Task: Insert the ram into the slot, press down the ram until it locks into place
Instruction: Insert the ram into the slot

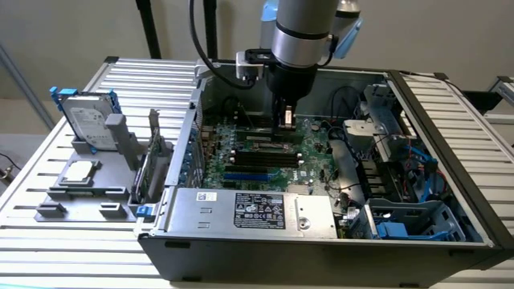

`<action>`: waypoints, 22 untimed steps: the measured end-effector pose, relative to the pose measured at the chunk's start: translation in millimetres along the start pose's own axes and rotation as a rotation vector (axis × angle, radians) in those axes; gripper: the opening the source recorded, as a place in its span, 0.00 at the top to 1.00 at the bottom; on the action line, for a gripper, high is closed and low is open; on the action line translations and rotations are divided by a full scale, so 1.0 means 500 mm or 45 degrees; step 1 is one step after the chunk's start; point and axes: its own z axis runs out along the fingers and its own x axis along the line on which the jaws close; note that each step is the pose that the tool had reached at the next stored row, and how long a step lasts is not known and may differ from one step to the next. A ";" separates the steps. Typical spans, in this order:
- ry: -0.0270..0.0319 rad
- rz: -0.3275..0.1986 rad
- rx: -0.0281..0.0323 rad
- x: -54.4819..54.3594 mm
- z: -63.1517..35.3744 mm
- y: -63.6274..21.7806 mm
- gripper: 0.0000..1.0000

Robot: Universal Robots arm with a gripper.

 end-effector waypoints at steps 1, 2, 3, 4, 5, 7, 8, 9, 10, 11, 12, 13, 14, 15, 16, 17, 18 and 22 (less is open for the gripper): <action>-0.0001 0.000 -0.0013 0.001 0.004 0.000 0.87; -0.0001 0.000 -0.0026 0.002 0.007 0.000 0.87; 0.0000 0.000 -0.0038 0.003 0.011 -0.001 0.87; -0.0001 0.000 -0.0048 0.003 0.014 -0.001 0.87; -0.0001 0.000 -0.0051 0.004 0.018 -0.001 0.87; -0.0002 0.000 -0.0053 0.004 0.025 -0.001 0.87; -0.0001 0.000 -0.0053 0.004 0.029 -0.001 0.87; -0.0001 0.000 -0.0054 0.004 0.033 -0.002 0.87; 0.0000 0.000 -0.0054 0.004 0.036 -0.002 0.87; -0.0001 0.000 -0.0054 0.004 0.040 -0.002 0.87; -0.0003 0.000 -0.0053 0.004 0.043 -0.002 0.87; -0.0001 0.000 -0.0054 0.005 0.047 -0.002 0.87; -0.0001 0.000 -0.0054 0.005 0.051 -0.003 0.87; -0.0002 0.000 -0.0053 0.005 0.054 -0.003 0.87; -0.0002 0.000 -0.0054 0.005 0.058 -0.003 0.87; -0.0002 0.000 -0.0053 0.005 0.062 -0.003 0.87; -0.0002 0.000 -0.0054 0.005 0.065 -0.003 0.87; 0.0002 0.000 -0.0055 0.005 0.070 -0.003 0.87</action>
